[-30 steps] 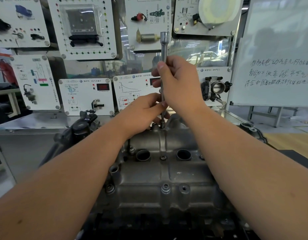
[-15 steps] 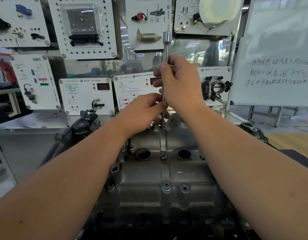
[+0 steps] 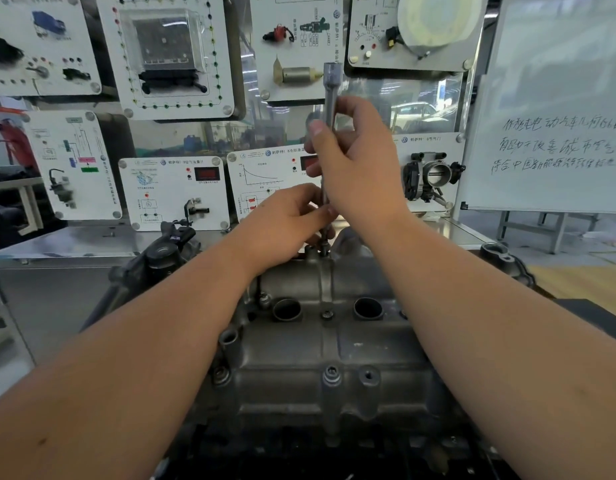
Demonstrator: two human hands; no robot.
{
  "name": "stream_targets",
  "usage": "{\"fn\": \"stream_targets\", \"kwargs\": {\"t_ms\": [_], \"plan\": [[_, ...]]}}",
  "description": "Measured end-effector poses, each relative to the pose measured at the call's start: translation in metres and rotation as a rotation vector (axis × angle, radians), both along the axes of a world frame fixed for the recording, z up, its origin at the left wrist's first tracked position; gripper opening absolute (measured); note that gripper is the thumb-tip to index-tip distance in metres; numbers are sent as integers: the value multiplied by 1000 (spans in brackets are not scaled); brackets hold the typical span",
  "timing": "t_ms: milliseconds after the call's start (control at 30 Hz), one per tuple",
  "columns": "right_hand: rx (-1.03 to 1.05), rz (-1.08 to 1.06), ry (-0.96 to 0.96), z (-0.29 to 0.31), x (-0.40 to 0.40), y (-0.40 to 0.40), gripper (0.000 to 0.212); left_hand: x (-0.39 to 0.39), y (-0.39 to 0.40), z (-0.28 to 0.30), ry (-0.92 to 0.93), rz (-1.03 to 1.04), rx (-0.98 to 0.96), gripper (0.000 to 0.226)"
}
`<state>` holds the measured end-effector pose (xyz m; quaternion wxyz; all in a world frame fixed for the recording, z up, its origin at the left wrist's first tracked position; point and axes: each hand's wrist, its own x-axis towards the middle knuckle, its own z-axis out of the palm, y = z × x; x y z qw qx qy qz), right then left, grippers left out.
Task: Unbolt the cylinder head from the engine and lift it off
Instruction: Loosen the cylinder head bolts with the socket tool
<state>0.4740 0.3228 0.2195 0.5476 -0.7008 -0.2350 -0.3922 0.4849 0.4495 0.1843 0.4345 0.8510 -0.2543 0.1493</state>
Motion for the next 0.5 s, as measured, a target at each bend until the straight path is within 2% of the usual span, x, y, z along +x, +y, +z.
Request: {"fn": "stream_targets", "kwargs": {"t_ms": [133, 200, 400, 500], "plan": [[-35, -75, -42, -1, 0, 1, 14, 1, -1, -1, -35, 41, 16, 29], [-46, -91, -18, 1, 3, -1, 22, 2, -1, -3, 3, 26, -6, 21], [-1, 28, 1, 0, 4, -1, 29, 0, -2, -1, 27, -14, -54, 18], [-56, -34, -37, -1, 5, 1, 21, 0, -2, 0, -8, -22, -80, 21]]}}
